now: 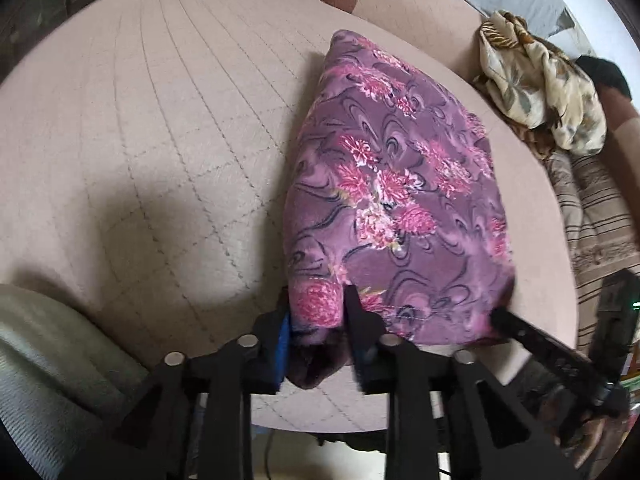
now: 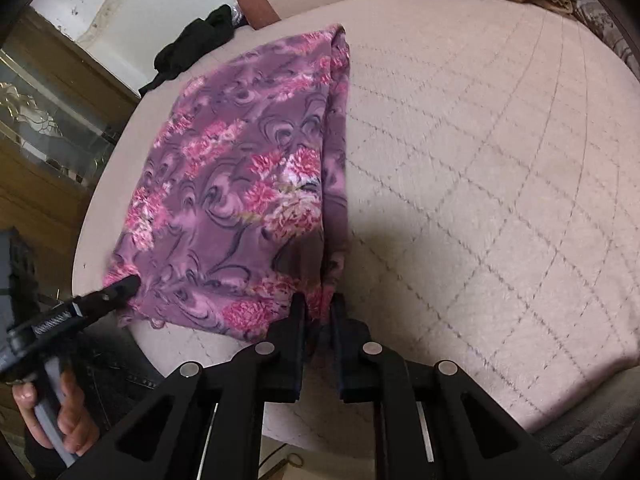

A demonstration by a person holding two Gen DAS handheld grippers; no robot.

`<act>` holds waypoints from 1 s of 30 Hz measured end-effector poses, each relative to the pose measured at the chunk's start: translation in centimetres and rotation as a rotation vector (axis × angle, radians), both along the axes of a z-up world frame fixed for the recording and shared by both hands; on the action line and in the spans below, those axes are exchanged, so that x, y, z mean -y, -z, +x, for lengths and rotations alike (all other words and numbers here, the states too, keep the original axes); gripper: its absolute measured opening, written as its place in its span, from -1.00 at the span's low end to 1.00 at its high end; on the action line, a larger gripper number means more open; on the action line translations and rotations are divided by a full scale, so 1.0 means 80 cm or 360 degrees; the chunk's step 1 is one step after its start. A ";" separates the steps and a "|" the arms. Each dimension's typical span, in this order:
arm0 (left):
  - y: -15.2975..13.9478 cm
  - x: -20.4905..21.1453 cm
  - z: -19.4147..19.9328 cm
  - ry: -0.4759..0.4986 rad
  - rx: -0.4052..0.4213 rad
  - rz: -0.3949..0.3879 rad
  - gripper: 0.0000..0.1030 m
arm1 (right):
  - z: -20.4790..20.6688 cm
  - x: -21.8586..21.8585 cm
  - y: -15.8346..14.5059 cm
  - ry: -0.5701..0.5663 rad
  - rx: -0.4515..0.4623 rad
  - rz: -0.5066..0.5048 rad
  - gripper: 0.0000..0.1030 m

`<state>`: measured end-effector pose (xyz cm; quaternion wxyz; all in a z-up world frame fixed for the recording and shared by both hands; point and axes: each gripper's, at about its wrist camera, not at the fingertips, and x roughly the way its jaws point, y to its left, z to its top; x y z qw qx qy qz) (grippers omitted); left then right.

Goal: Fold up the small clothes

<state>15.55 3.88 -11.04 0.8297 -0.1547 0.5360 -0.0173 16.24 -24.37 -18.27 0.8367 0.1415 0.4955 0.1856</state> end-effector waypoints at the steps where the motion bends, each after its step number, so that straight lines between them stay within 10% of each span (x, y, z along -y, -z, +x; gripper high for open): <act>1: -0.004 0.001 -0.004 -0.0018 0.0020 0.0037 -0.22 | -0.003 0.003 0.000 0.0007 -0.0009 0.0013 -0.72; 7: -0.039 0.025 -0.053 -0.0002 0.0156 0.0201 0.31 | -0.058 0.018 -0.018 0.0150 0.0045 0.0004 0.59; 11: -0.069 0.036 -0.101 0.0042 0.0179 0.0180 0.48 | -0.108 0.020 -0.035 0.0162 0.0062 0.0047 0.61; 17: -0.151 0.074 -0.148 0.0070 0.0397 0.0582 0.53 | -0.157 0.017 -0.090 0.0212 0.0095 -0.0015 0.63; 30: -0.269 0.086 -0.183 -0.0032 0.0729 0.0675 0.78 | -0.208 0.004 -0.226 0.0192 0.0412 -0.0148 0.71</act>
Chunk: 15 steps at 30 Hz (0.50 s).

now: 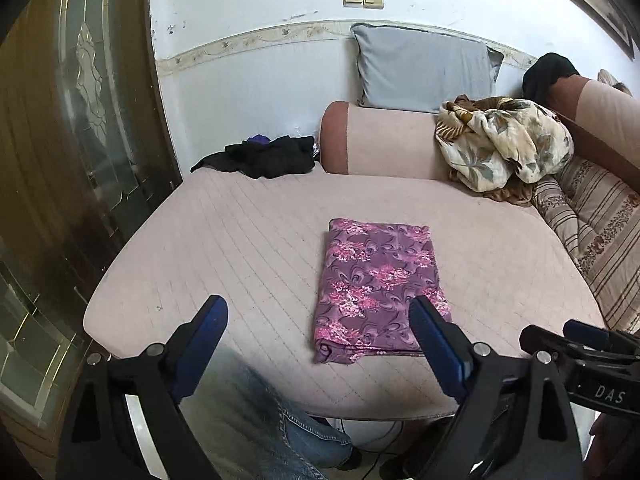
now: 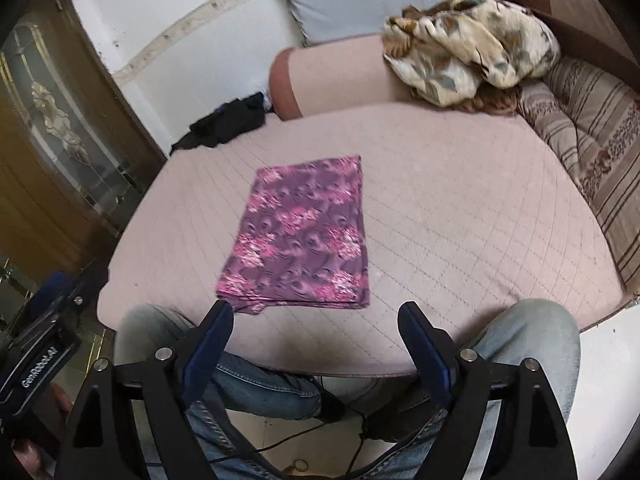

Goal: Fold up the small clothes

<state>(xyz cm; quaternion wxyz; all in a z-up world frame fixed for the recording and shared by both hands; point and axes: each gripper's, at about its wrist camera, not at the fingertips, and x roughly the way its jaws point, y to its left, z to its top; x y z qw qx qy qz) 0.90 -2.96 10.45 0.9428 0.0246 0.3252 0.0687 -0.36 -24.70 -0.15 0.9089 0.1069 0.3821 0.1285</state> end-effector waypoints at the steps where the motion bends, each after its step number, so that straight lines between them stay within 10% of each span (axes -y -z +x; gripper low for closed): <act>1: -0.002 0.001 -0.002 0.0009 0.0003 0.0002 0.78 | -0.005 -0.002 -0.007 -0.0004 0.0026 -0.0012 0.72; 15: -0.021 -0.019 -0.020 -0.0028 0.0042 -0.0015 0.79 | -0.030 -0.019 -0.036 0.0048 0.0166 -0.0153 0.76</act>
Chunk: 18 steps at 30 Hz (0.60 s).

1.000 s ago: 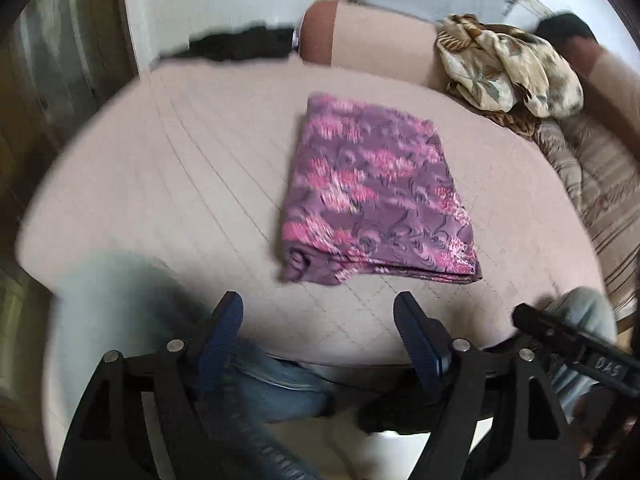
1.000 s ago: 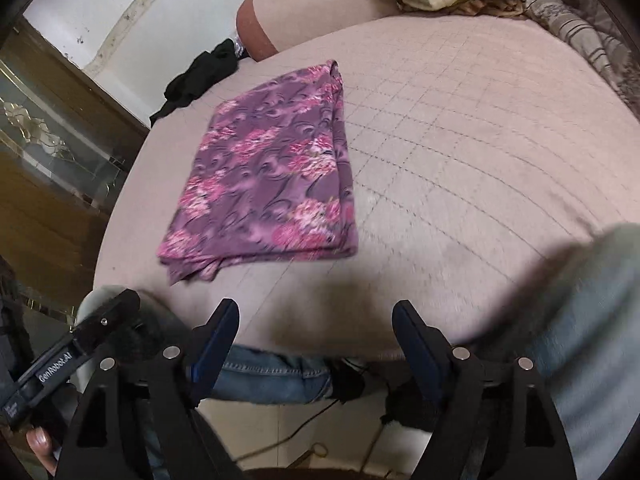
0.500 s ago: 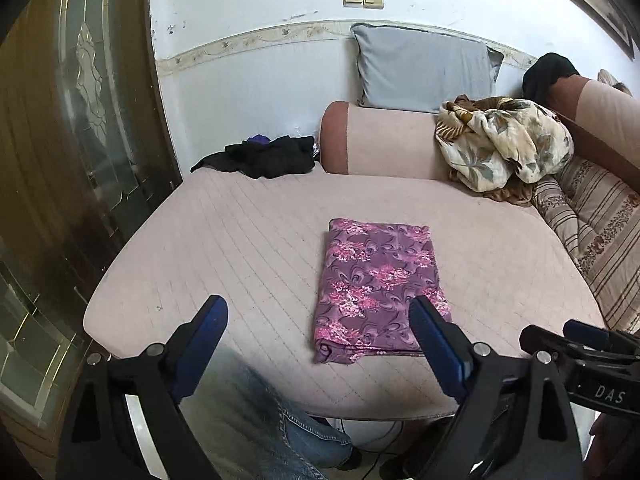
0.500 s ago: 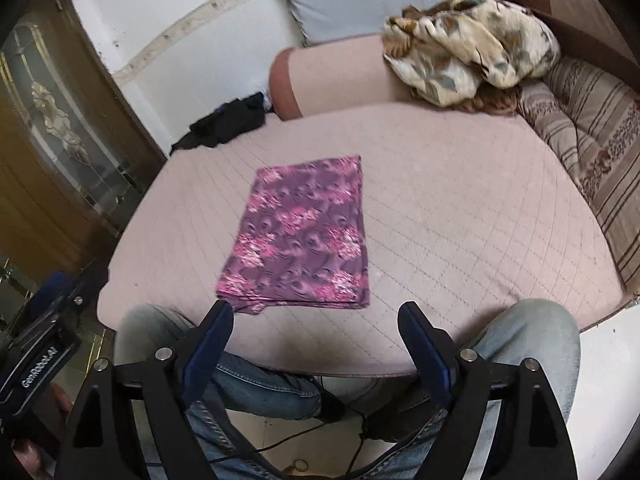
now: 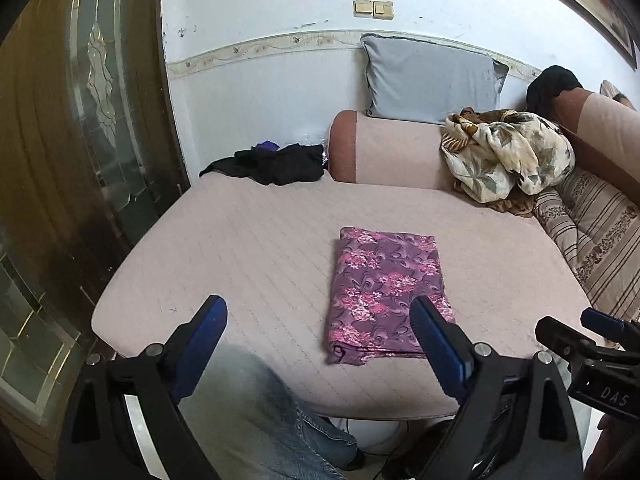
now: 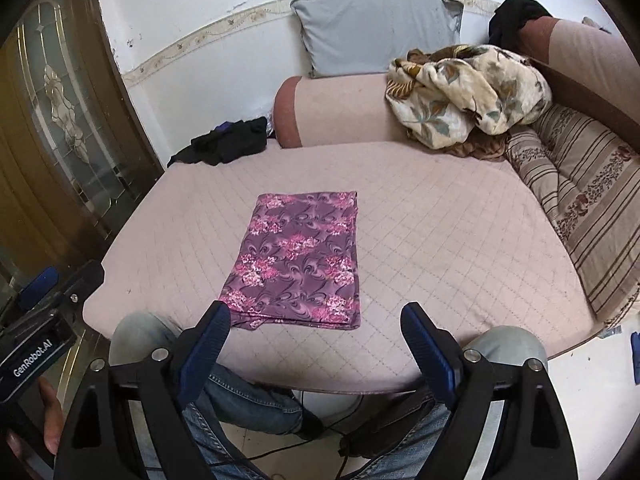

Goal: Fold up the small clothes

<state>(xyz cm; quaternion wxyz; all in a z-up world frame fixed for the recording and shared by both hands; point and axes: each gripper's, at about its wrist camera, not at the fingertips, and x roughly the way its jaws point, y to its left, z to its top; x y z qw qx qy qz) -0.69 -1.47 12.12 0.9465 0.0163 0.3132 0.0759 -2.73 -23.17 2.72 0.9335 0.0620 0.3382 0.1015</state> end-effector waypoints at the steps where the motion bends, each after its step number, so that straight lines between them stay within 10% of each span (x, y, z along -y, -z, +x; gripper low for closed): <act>1: -0.001 0.002 -0.001 0.0009 -0.0003 -0.0003 0.79 | -0.001 0.000 -0.001 0.0005 -0.0001 -0.0002 0.76; 18: -0.009 0.021 -0.012 -0.0007 -0.0036 0.0013 0.86 | -0.021 0.012 -0.014 0.0026 0.0052 0.0015 0.76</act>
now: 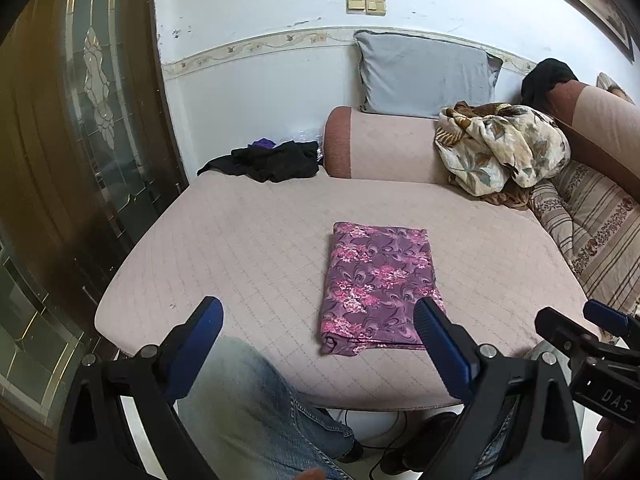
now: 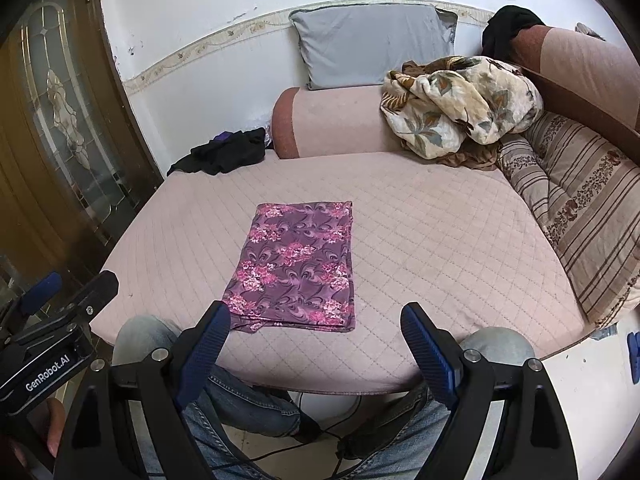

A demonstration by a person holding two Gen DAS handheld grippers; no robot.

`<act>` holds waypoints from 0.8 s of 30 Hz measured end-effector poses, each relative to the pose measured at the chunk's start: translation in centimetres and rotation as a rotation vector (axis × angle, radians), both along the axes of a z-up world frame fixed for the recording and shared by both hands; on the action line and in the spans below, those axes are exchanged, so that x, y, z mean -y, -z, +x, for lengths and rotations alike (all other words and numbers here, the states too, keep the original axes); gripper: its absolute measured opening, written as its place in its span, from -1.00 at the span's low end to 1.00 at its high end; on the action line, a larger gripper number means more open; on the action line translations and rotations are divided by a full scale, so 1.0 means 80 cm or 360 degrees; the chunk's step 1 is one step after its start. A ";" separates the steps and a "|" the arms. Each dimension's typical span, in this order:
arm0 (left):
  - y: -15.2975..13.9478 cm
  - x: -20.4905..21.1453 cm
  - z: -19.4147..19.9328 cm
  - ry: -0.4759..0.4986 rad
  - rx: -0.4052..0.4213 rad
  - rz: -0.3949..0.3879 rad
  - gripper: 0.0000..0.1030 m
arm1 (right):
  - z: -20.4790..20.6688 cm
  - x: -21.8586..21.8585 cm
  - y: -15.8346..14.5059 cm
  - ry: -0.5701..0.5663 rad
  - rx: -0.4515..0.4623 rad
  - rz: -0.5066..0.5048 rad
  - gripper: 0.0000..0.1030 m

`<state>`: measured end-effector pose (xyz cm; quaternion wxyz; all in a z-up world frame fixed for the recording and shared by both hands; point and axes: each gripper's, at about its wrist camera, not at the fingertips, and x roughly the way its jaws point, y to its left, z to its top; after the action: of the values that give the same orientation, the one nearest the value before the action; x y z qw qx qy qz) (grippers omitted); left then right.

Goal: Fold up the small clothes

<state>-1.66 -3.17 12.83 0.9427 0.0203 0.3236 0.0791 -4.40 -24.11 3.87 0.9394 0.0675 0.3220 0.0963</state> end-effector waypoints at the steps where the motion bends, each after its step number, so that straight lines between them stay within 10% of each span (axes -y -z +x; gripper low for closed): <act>1: 0.000 0.000 0.000 -0.0007 0.0000 -0.0004 0.86 | 0.001 0.002 0.000 -0.0001 -0.0002 0.0004 0.76; 24: 0.000 0.002 0.004 0.0010 -0.0025 -0.0012 0.88 | 0.007 0.001 -0.004 -0.0016 0.0007 -0.0023 0.76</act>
<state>-1.33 -3.30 12.83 0.9404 0.0183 0.3312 0.0747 -3.88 -24.16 4.17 0.9401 0.0588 0.3210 0.0988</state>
